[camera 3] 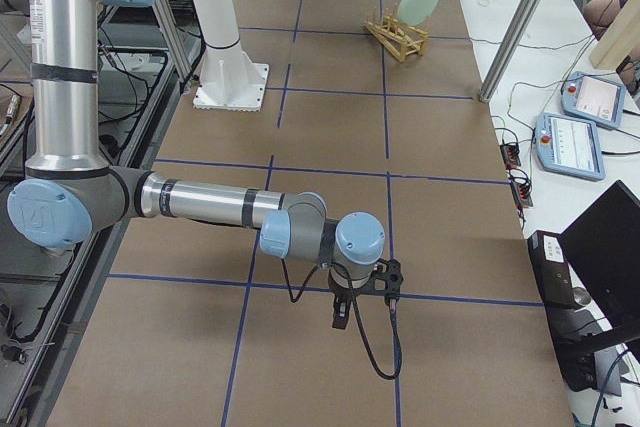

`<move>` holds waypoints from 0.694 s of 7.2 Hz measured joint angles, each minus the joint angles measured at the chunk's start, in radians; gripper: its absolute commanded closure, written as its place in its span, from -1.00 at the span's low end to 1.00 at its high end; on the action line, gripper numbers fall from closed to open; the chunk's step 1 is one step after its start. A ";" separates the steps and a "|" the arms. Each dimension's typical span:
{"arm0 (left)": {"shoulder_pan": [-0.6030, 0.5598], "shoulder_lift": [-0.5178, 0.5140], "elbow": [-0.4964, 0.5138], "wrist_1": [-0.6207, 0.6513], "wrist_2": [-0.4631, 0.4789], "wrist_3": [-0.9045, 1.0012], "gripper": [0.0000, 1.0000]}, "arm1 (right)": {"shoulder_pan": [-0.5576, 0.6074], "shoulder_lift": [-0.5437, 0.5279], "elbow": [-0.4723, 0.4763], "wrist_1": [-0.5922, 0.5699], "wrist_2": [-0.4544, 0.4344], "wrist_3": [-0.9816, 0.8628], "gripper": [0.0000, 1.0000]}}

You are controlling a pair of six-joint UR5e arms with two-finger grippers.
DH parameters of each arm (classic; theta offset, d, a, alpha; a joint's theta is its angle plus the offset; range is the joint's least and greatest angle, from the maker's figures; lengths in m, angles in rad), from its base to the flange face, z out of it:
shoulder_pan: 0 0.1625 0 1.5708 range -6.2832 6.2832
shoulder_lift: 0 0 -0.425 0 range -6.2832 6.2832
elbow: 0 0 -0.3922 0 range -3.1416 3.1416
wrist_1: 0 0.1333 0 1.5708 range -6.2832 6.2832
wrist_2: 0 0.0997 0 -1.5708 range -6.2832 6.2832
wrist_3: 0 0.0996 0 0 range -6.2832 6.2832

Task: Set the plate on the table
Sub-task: 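Close the left gripper on the plate rim and lift it from the rack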

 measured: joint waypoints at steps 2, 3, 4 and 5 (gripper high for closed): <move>0.005 0.003 -0.181 0.306 -0.001 -0.027 1.00 | 0.000 0.000 0.000 0.000 0.000 0.000 -1.00; 0.082 -0.005 -0.261 0.513 0.044 -0.034 1.00 | 0.000 0.000 0.000 0.000 0.000 0.000 -1.00; 0.172 -0.024 -0.314 0.704 0.094 -0.028 1.00 | 0.000 0.000 0.000 0.000 0.000 0.000 -1.00; 0.253 -0.062 -0.336 0.890 0.127 0.000 1.00 | 0.000 0.000 0.001 0.000 0.000 0.000 -1.00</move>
